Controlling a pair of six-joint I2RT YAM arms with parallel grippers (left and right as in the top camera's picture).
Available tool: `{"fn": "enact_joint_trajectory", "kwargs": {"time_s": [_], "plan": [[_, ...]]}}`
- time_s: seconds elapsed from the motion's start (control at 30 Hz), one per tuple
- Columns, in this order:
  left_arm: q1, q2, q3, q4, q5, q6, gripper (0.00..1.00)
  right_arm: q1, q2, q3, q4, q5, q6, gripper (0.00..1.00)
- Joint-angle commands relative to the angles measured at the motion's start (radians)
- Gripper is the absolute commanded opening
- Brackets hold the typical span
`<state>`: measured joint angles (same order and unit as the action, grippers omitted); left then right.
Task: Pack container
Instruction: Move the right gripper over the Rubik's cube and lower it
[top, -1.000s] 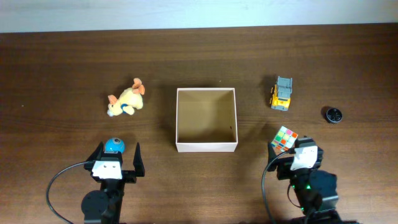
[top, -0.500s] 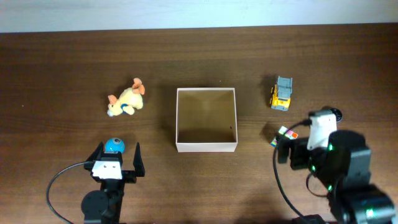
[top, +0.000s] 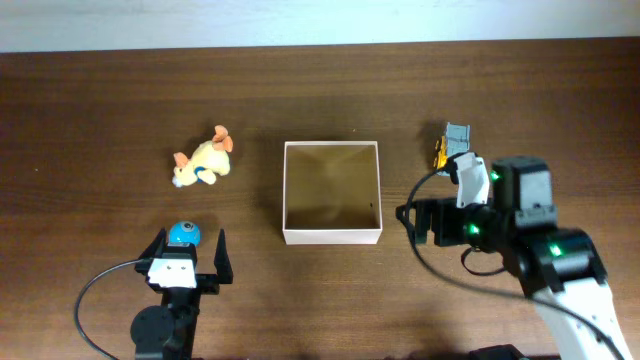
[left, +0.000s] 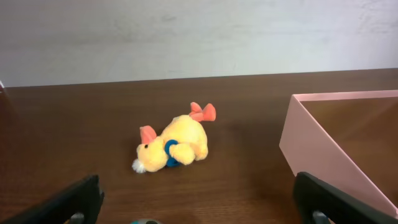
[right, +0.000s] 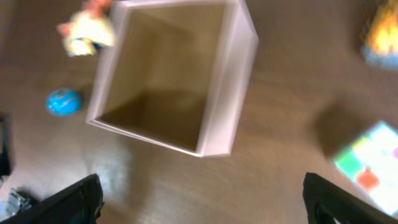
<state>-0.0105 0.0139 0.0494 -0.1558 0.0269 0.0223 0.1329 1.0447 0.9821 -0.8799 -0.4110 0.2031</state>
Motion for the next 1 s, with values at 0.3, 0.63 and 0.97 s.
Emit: {"fn": "enact_joint_trajectory", "kwargs": {"time_s": [0.3, 0.63, 0.97], "plan": [[0.005, -0.009, -0.007, 0.003, 0.004, 0.016, 0.99, 0.004, 0.144, 0.015, -0.061, 0.436, 0.668, 0.99], [0.005, -0.009, -0.007, 0.003, 0.004, 0.016, 0.99, 0.002, 0.206, 0.014, -0.093, 0.593, 0.673, 0.99], [0.005, -0.009, -0.007, 0.003, 0.004, 0.016, 0.99, 0.002, 0.345, 0.009, -0.069, 0.509, 0.657, 0.99]]}}
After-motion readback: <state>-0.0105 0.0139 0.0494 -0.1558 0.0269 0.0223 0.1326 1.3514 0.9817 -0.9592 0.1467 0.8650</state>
